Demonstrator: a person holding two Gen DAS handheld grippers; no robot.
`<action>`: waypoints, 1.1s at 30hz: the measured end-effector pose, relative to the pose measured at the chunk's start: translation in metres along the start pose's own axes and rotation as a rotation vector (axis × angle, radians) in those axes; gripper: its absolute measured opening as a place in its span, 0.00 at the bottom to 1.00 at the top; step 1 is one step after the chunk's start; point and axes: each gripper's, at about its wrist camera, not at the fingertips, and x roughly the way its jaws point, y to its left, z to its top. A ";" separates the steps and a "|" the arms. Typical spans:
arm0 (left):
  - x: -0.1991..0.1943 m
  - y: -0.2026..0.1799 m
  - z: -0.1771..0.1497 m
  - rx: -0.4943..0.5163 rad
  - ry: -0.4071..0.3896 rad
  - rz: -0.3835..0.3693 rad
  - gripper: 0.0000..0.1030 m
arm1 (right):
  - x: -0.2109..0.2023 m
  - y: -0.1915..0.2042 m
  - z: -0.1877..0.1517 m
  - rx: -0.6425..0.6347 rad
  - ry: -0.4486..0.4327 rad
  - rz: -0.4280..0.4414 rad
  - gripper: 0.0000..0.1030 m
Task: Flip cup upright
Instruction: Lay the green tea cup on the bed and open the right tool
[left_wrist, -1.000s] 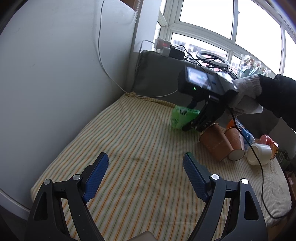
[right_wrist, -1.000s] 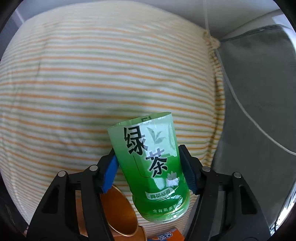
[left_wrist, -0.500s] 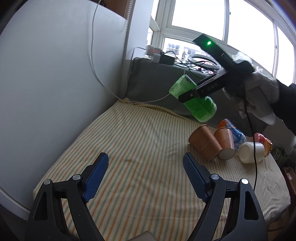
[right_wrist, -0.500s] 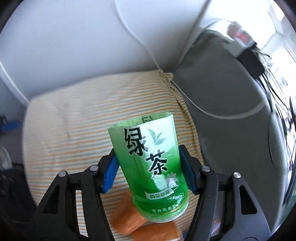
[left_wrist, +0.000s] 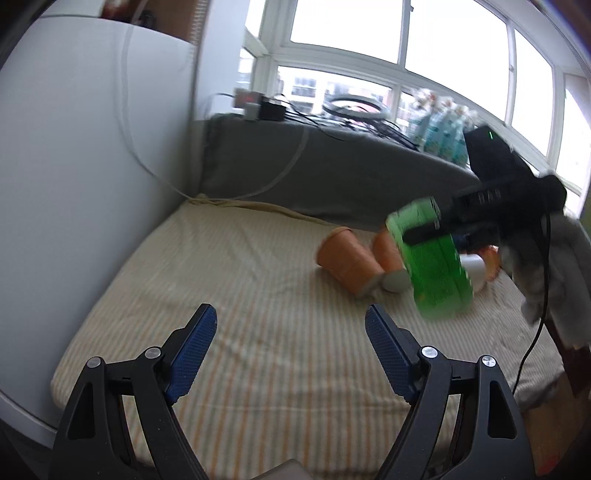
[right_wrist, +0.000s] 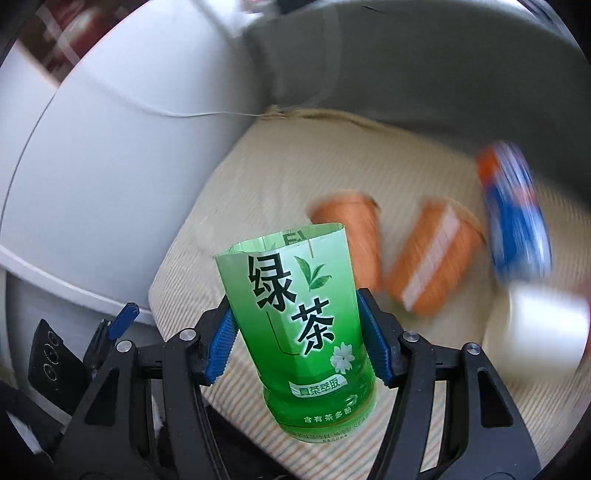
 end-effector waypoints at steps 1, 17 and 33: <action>0.003 -0.005 0.000 0.010 0.013 -0.017 0.80 | -0.001 -0.010 -0.013 0.043 -0.004 -0.003 0.62; 0.042 -0.067 0.009 0.052 0.200 -0.241 0.80 | -0.006 -0.083 -0.084 0.311 -0.110 -0.052 0.82; 0.130 -0.112 0.034 -0.114 0.540 -0.498 0.80 | -0.105 -0.095 -0.183 0.254 -0.376 -0.184 0.82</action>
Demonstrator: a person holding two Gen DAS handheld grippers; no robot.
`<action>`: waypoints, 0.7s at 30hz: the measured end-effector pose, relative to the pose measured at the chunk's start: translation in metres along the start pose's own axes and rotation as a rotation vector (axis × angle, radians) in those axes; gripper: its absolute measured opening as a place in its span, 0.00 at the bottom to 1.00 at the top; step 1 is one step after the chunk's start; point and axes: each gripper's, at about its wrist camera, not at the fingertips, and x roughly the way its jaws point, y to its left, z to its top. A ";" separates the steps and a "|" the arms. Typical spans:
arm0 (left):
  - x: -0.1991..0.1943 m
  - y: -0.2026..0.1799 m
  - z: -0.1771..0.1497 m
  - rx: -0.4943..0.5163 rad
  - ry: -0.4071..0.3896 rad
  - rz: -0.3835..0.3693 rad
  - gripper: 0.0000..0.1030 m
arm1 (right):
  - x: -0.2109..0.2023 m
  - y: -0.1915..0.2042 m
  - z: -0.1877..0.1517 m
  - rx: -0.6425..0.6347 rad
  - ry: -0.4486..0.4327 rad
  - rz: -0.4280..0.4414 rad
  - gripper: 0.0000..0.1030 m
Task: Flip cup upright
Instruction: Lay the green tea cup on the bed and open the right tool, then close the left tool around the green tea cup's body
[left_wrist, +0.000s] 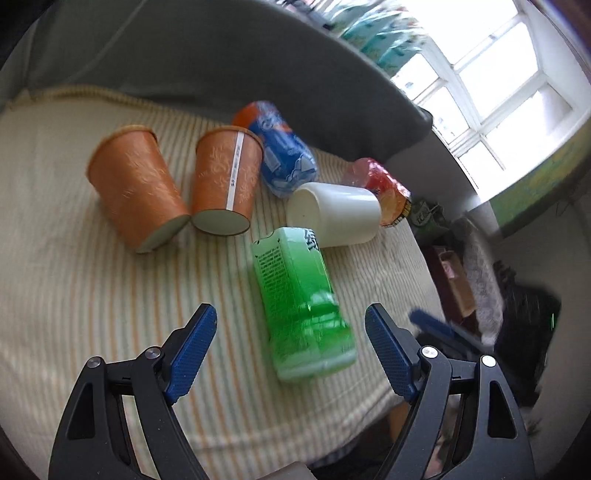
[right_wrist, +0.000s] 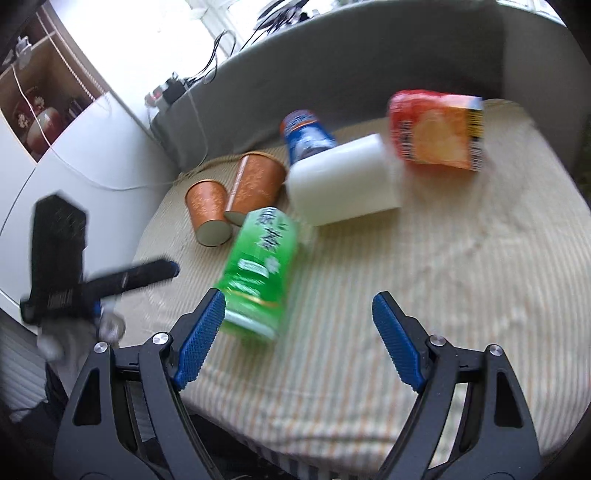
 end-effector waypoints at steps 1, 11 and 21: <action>0.006 0.002 0.004 -0.015 0.015 -0.004 0.80 | -0.005 -0.003 -0.004 -0.001 -0.016 -0.019 0.82; 0.040 0.005 0.022 -0.116 0.100 -0.022 0.80 | -0.037 -0.026 -0.023 0.041 -0.098 -0.072 0.82; 0.064 0.002 0.031 -0.106 0.159 -0.011 0.78 | -0.033 -0.033 -0.028 0.070 -0.095 -0.078 0.82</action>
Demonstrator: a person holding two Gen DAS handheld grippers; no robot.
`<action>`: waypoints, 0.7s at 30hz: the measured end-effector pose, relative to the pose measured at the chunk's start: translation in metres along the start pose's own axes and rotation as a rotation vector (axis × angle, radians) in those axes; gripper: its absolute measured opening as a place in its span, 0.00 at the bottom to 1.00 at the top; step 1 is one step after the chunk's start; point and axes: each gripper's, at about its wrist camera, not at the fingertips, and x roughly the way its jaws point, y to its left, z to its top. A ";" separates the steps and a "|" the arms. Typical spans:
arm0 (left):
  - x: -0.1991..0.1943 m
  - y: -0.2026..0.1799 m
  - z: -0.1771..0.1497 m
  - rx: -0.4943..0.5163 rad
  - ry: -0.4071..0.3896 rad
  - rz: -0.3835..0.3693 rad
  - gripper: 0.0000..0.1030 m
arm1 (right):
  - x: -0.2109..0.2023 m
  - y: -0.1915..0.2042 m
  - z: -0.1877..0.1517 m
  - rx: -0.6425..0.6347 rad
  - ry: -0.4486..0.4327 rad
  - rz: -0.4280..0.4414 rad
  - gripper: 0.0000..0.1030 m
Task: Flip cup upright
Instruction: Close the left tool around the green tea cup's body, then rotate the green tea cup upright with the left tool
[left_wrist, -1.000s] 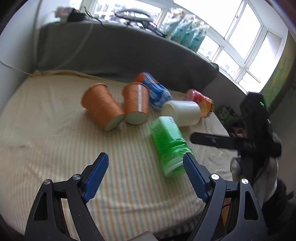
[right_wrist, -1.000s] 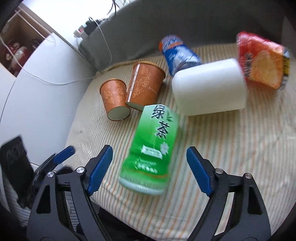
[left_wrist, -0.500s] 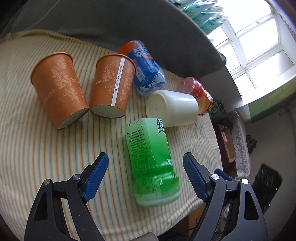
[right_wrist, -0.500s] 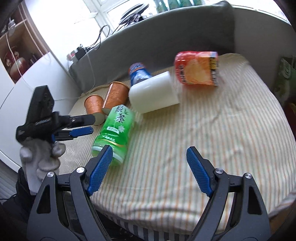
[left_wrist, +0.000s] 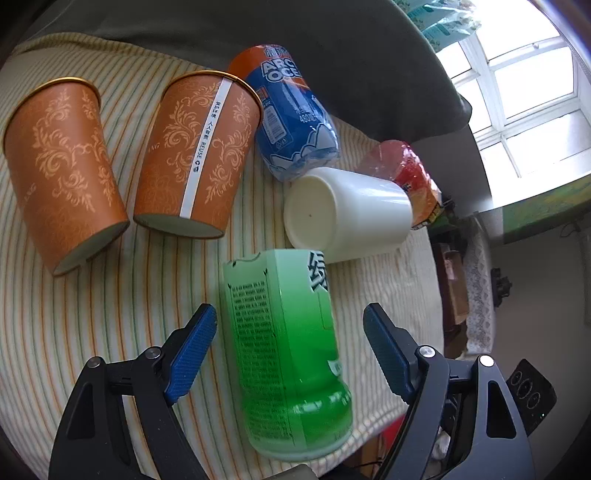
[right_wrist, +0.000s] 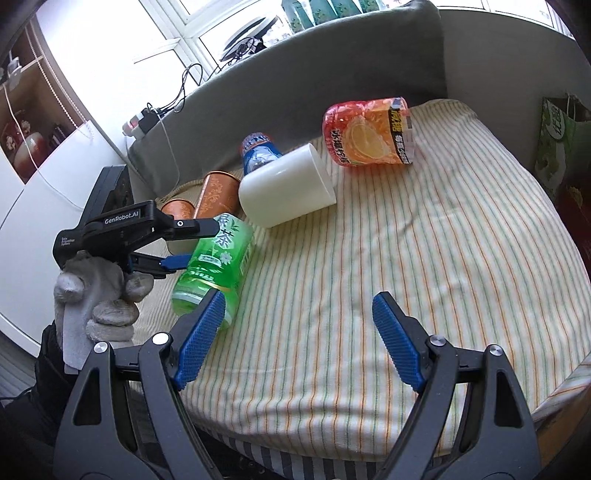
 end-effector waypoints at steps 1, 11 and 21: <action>0.001 0.001 0.001 -0.001 0.000 0.008 0.76 | 0.001 -0.002 -0.001 0.005 0.002 0.000 0.82; 0.008 -0.001 -0.001 0.018 -0.009 0.037 0.57 | 0.000 -0.006 -0.002 0.016 -0.012 -0.017 0.82; -0.006 -0.012 -0.009 0.093 -0.071 0.061 0.56 | 0.002 -0.005 -0.002 0.016 -0.014 -0.017 0.82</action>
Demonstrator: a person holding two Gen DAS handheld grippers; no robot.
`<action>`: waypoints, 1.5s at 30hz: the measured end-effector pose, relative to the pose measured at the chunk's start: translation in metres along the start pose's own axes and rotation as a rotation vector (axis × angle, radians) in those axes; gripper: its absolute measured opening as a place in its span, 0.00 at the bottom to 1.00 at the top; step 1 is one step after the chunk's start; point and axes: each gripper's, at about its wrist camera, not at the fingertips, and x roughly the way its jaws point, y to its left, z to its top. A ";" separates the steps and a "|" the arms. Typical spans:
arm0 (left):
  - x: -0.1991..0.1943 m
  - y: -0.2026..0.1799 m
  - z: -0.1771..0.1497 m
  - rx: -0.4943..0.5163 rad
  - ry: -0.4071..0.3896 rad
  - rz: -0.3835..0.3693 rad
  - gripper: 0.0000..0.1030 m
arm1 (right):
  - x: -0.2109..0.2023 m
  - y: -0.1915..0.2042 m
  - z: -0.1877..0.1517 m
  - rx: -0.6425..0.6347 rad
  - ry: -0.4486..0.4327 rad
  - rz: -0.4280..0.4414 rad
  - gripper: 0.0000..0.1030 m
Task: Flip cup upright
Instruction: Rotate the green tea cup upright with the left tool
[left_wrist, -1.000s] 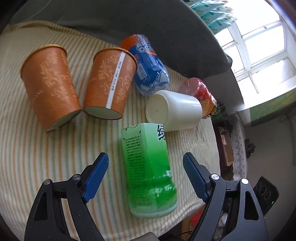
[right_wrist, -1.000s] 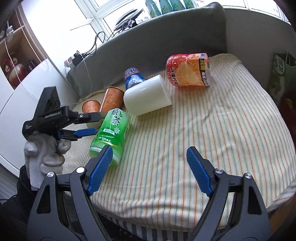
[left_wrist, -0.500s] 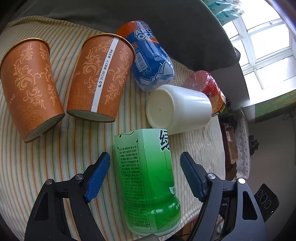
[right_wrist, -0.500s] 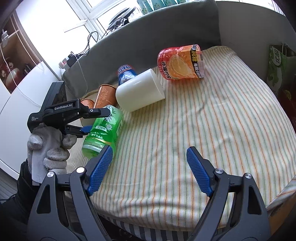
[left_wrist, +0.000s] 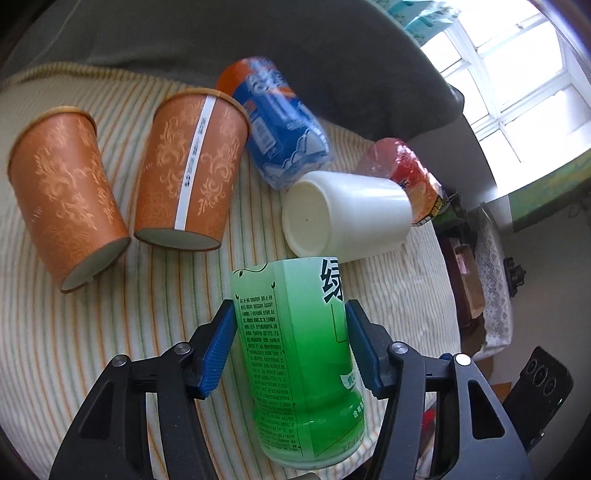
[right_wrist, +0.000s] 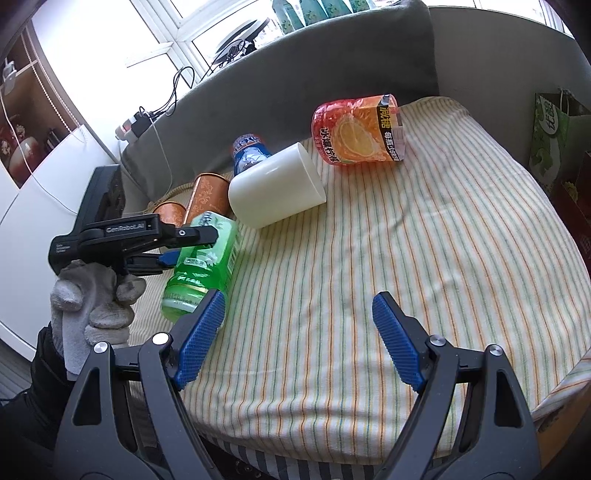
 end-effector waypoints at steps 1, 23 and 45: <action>-0.003 -0.002 -0.002 0.014 -0.019 0.011 0.56 | 0.000 0.000 0.000 0.001 -0.001 0.000 0.82; -0.032 -0.057 -0.032 0.275 -0.276 0.175 0.55 | -0.002 0.008 -0.002 -0.031 -0.031 -0.024 0.82; -0.039 -0.068 -0.058 0.348 -0.335 0.214 0.55 | -0.002 0.008 -0.002 -0.036 -0.037 -0.033 0.82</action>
